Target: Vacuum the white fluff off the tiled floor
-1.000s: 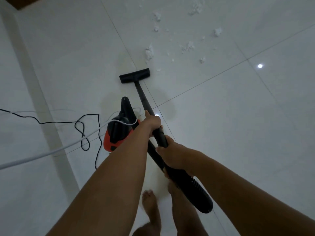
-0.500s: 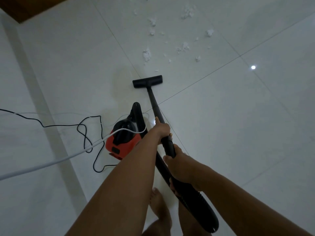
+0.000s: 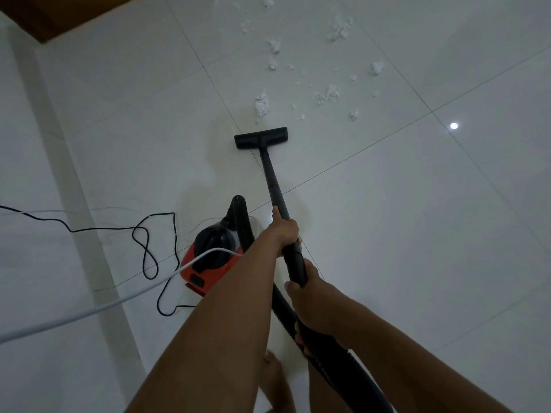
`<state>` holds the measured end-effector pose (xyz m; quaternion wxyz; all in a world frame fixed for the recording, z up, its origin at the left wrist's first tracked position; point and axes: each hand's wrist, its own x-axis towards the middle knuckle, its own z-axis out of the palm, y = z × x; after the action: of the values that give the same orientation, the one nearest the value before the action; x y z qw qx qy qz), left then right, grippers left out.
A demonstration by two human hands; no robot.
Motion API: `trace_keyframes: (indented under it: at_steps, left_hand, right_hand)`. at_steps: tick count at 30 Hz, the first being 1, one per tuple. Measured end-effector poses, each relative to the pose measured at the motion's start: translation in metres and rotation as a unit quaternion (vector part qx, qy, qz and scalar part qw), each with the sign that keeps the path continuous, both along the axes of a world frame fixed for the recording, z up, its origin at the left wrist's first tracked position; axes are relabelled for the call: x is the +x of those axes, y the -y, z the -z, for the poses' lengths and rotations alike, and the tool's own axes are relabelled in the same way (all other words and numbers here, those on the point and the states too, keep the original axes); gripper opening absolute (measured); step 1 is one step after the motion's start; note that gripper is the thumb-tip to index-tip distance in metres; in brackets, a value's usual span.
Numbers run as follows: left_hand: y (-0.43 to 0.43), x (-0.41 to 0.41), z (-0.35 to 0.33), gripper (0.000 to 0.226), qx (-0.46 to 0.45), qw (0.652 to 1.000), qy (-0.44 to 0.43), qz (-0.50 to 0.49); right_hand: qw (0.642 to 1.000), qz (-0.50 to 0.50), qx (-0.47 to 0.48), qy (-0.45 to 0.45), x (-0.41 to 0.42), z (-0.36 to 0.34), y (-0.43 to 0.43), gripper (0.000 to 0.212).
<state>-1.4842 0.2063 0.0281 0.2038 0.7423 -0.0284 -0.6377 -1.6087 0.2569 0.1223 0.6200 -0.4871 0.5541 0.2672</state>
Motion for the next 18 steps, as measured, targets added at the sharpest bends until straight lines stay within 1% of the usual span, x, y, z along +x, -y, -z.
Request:
trace_keyframes:
  at_steps: [3,5,8,11,15,18]
  left_hand:
    - [0.013,0.007,0.006,0.075,0.002,1.000,0.006,-0.001]
    - [0.020,0.012,0.011,0.075,0.000,1.000,0.010,-0.004]
    - [0.029,0.015,0.019,0.074,-0.001,1.000,0.015,-0.003]
    - [0.038,0.019,0.026,0.074,-0.006,1.000,0.011,-0.019]
    - [0.053,0.029,0.035,0.074,-0.006,1.000,0.017,-0.013]
    - [0.067,0.040,0.041,0.073,-0.003,1.000,0.025,-0.005]
  right_hand:
    - [0.999,0.029,0.013,0.031,-0.001,-0.004,0.021,0.061]
    - [0.998,0.035,0.017,0.044,0.004,-0.001,0.026,0.061]
    - [0.999,0.010,0.002,0.040,0.008,0.008,0.033,0.064]
    - [0.998,0.026,0.023,0.048,0.011,0.008,0.042,0.063]
    - [0.998,0.031,0.000,0.055,0.020,0.011,0.058,0.065]
    - [0.996,0.043,0.003,0.072,0.028,0.012,0.072,0.063]
